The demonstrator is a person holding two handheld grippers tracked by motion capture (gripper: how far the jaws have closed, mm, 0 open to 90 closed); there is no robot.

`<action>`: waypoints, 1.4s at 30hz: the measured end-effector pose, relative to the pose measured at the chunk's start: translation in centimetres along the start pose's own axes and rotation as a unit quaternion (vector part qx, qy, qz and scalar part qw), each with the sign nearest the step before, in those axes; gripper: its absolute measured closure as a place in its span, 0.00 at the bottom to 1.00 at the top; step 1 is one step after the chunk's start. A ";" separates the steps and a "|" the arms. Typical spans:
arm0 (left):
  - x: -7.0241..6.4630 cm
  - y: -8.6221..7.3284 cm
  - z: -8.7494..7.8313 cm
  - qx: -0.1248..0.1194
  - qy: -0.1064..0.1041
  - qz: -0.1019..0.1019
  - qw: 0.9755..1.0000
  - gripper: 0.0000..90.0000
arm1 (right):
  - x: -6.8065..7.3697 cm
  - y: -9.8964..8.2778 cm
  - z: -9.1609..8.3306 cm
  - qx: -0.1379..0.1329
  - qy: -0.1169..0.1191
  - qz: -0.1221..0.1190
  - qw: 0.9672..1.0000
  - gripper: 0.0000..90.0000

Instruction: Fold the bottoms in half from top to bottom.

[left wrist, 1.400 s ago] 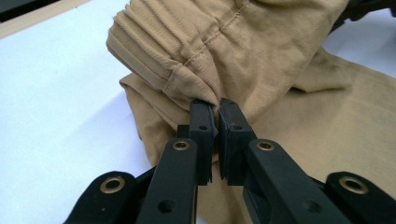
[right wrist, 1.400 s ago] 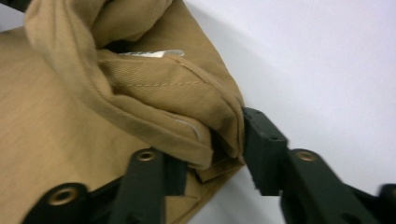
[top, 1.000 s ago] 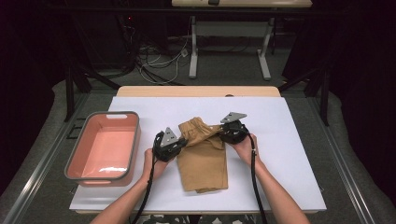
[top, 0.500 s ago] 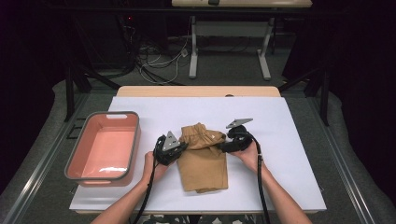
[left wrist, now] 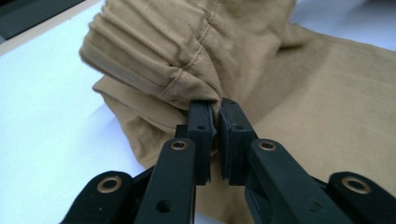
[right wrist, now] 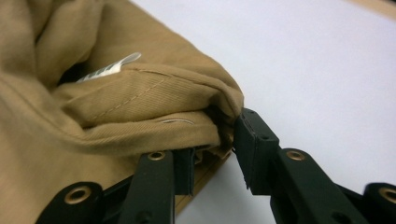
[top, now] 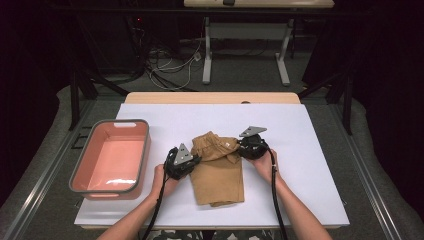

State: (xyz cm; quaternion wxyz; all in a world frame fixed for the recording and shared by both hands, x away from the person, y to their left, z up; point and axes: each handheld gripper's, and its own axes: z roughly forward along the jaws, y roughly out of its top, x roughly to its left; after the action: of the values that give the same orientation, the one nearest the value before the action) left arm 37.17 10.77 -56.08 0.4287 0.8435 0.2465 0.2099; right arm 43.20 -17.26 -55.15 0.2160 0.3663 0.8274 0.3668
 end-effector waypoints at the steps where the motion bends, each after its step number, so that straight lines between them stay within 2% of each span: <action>1: -0.1 0.1 0.0 -0.003 0.002 0.002 1.000 0.94 | -0.1 0.2 0.0 -0.008 -0.010 -0.005 1.000 0.78; 7: -0.1 0.2 0.4 -0.006 0.014 0.012 1.000 0.95 | -0.6 2.1 0.6 -0.025 -0.033 -0.003 0.999 0.74; 10: -0.2 0.1 0.6 -0.001 0.013 0.014 1.000 0.95 | -1.0 2.3 1.5 -0.003 -0.034 0.004 0.999 0.70; 14: -0.2 0.0 0.6 0.008 0.008 0.016 1.000 0.94 | -1.1 1.6 1.6 0.028 -0.007 0.019 0.999 0.56; 17: -0.1 0.0 0.6 0.012 0.007 0.015 1.000 0.92 | -1.0 1.2 0.5 0.027 0.003 0.021 0.999 0.50; 19: -0.1 0.0 0.5 0.015 0.006 0.015 1.000 0.90 | -0.8 1.0 -0.4 0.022 0.012 0.017 1.000 0.50; 22: -0.1 0.0 0.5 0.016 0.007 0.016 1.000 0.89 | -0.6 0.9 -1.8 0.017 0.028 0.013 0.999 0.58; 25: -0.1 -0.1 0.5 0.017 0.007 0.013 1.000 0.89 | -0.5 0.8 -3.2 0.005 0.038 0.011 0.999 0.74; 27: -0.1 -0.1 0.7 0.017 0.004 0.013 1.000 0.89 | -0.3 0.9 -4.0 -0.014 0.033 0.009 0.999 0.84; 29: -0.1 0.0 0.7 0.017 0.004 0.015 1.000 0.89 | 0.0 1.3 -4.4 -0.030 0.025 0.003 0.999 0.89; 33: 0.0 -0.1 0.7 0.015 0.001 0.011 1.000 0.88 | 0.9 2.5 -3.7 -0.040 0.030 -0.007 0.999 0.93; 35: 0.1 -0.1 0.5 0.016 -0.005 0.005 1.000 0.86 | 1.4 2.6 -2.9 -0.027 0.035 -0.015 0.999 0.96; 37: 0.3 0.0 0.3 0.021 -0.011 -0.001 1.000 0.77 | 1.9 2.3 -2.3 -0.018 0.037 -0.022 0.999 0.99; 40: 0.7 0.0 -0.1 0.029 -0.020 -0.024 0.999 0.60 | 2.0 1.7 -2.1 -0.017 0.043 -0.022 0.999 1.00; 42: 1.1 0.0 -0.5 0.027 -0.020 -0.036 0.999 0.58 | 2.1 1.4 -2.2 -0.015 0.045 -0.020 0.999 1.00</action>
State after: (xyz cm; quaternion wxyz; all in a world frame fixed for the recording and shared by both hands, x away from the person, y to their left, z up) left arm 37.73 11.70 -55.68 0.4180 0.8495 0.2731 0.1706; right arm 41.07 -16.03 -52.85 0.1918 0.3297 0.8377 0.3909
